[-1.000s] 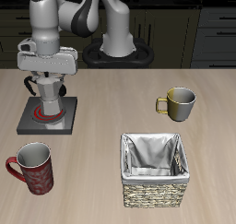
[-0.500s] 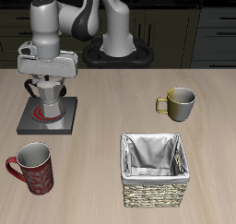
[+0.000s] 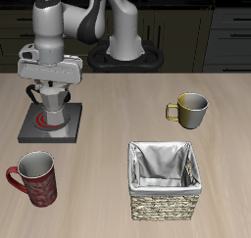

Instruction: Place the moka pot on the stove and turn off the stove

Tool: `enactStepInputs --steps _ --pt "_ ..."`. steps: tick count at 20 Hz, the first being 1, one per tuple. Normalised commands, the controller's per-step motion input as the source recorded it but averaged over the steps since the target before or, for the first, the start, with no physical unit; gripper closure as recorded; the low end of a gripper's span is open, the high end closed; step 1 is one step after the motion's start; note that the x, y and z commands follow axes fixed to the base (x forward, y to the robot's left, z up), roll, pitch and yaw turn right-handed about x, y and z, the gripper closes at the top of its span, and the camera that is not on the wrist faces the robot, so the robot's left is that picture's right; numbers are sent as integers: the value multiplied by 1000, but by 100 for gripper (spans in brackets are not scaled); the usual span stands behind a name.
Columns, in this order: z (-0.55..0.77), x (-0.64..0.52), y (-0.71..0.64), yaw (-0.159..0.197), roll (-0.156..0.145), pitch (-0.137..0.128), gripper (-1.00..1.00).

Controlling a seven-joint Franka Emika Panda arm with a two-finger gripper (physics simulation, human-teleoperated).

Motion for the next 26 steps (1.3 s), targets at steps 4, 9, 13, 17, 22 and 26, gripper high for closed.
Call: enactStepInputs --steps 4,9,13,17,22,26 --pt "92 -49 1 14 1 -5 -100" --pt "304 -208 43 -7 -32 -29 -100" --pt "266 -159 63 27 -2 -35 -100" --pt "217 -154 -42 -4 -28 -25 -100" --pt "289 -283 28 -2 -21 -41 -100" --pt "224 -227 -5 -3 -9 -41 -100"
